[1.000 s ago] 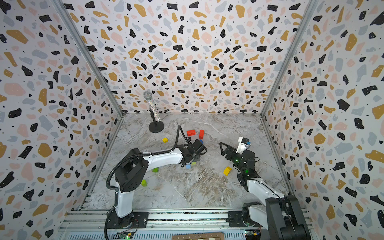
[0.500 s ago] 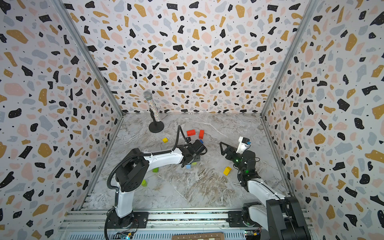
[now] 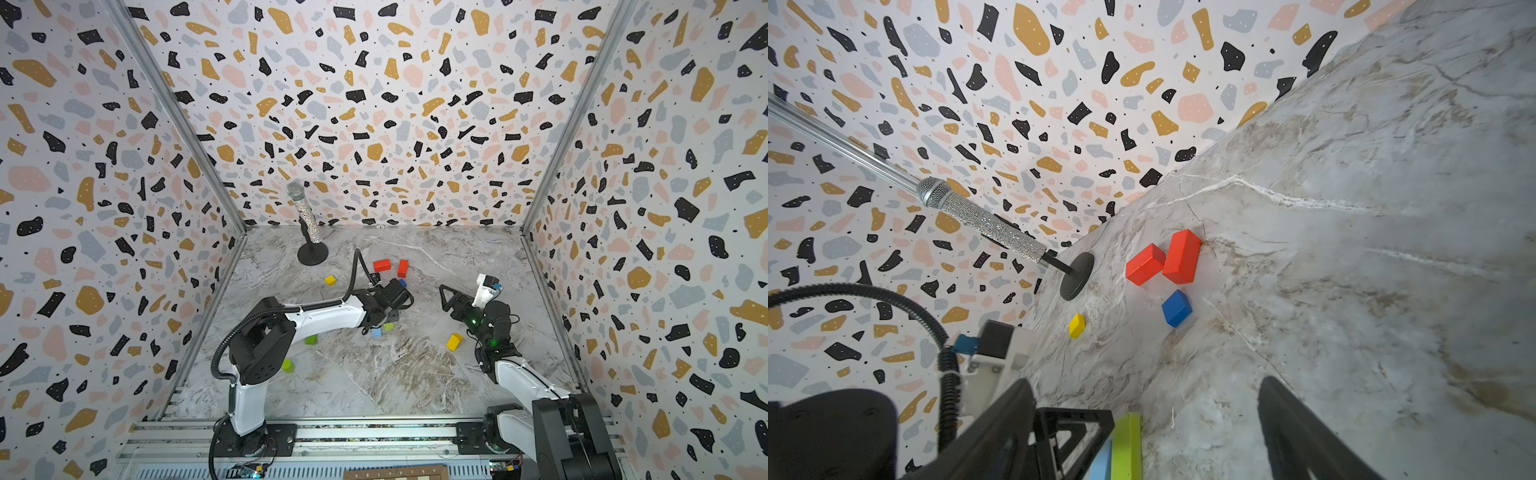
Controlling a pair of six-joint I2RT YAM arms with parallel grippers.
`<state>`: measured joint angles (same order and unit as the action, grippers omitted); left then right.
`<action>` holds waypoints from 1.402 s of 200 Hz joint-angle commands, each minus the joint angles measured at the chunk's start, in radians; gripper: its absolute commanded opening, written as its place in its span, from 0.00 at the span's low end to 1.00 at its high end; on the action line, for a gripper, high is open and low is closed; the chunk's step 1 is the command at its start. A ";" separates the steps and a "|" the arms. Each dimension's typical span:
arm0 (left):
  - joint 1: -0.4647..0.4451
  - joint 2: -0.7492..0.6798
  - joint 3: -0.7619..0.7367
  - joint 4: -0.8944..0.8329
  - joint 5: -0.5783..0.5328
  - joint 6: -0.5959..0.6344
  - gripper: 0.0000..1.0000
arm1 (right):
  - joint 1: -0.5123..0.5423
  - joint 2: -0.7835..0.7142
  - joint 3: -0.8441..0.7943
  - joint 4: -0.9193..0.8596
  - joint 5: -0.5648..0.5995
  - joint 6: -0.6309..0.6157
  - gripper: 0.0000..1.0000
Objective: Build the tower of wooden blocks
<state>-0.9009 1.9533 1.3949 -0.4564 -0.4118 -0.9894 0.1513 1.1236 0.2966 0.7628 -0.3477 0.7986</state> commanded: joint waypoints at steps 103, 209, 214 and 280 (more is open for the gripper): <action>0.071 -0.462 -0.481 0.224 -0.031 0.090 0.76 | 0.068 0.319 0.307 -0.305 -0.146 -0.246 0.44; 0.133 -0.432 -0.701 0.616 0.261 0.128 0.72 | 0.243 0.572 0.608 -0.718 -0.169 -0.460 0.20; 0.137 -0.428 -0.708 0.646 0.275 0.125 0.72 | 0.249 0.575 0.608 -0.721 -0.166 -0.461 0.20; 0.140 -0.391 -0.751 0.842 0.335 0.112 0.71 | 0.306 0.626 0.607 -0.729 -0.189 -0.480 0.13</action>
<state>-0.7658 1.5471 0.6731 0.2596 -0.1123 -0.8753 0.4397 1.7447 0.8783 0.0647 -0.5117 0.3424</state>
